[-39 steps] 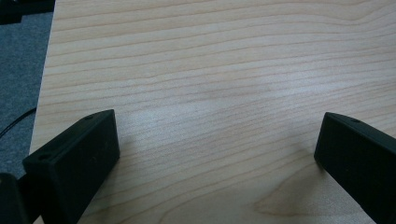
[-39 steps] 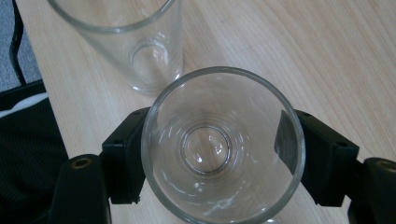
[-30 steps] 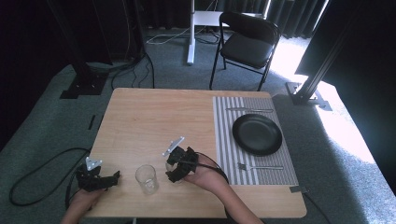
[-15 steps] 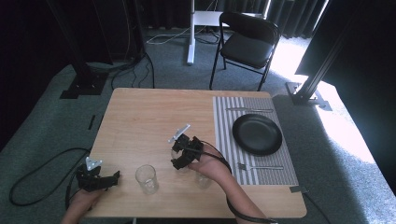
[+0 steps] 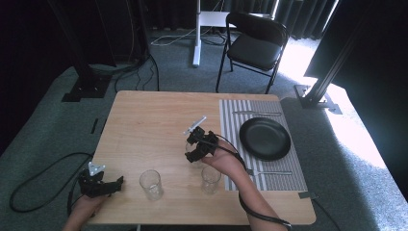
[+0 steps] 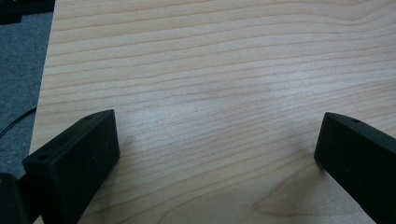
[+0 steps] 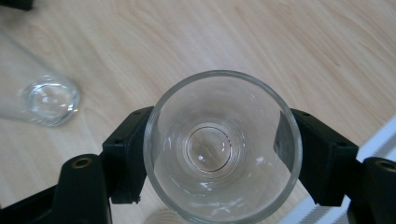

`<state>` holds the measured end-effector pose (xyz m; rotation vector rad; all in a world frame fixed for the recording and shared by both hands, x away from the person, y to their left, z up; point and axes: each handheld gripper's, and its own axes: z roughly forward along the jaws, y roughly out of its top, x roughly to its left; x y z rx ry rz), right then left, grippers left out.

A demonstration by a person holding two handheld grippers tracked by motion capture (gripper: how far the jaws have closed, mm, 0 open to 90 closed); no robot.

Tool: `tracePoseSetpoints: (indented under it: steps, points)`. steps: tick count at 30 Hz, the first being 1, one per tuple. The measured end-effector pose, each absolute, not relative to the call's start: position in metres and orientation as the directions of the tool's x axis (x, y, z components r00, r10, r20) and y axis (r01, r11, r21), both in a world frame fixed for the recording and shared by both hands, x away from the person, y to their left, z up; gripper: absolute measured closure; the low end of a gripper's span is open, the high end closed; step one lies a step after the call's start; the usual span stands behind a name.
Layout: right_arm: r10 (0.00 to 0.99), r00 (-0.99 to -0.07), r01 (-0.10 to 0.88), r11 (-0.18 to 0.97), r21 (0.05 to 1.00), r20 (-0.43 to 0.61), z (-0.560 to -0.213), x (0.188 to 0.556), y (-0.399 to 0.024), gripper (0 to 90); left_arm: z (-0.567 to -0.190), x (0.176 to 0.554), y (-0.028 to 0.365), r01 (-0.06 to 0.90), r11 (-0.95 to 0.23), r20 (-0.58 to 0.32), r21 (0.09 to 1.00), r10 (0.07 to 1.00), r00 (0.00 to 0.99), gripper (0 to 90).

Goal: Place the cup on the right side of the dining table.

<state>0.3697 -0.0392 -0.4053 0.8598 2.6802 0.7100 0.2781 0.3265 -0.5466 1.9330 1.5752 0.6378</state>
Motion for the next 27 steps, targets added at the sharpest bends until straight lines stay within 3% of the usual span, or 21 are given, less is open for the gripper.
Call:
tracePoseSetpoints:
  steps: [27]
  points:
    - [0.759, -0.646, 0.636, 0.596, 0.489, -0.086, -0.393, 0.445, -0.098, 27.8, -0.547, 0.277, 0.327, 0.713, -0.154, 0.013, 0.684, 0.980, 0.199, 0.3]
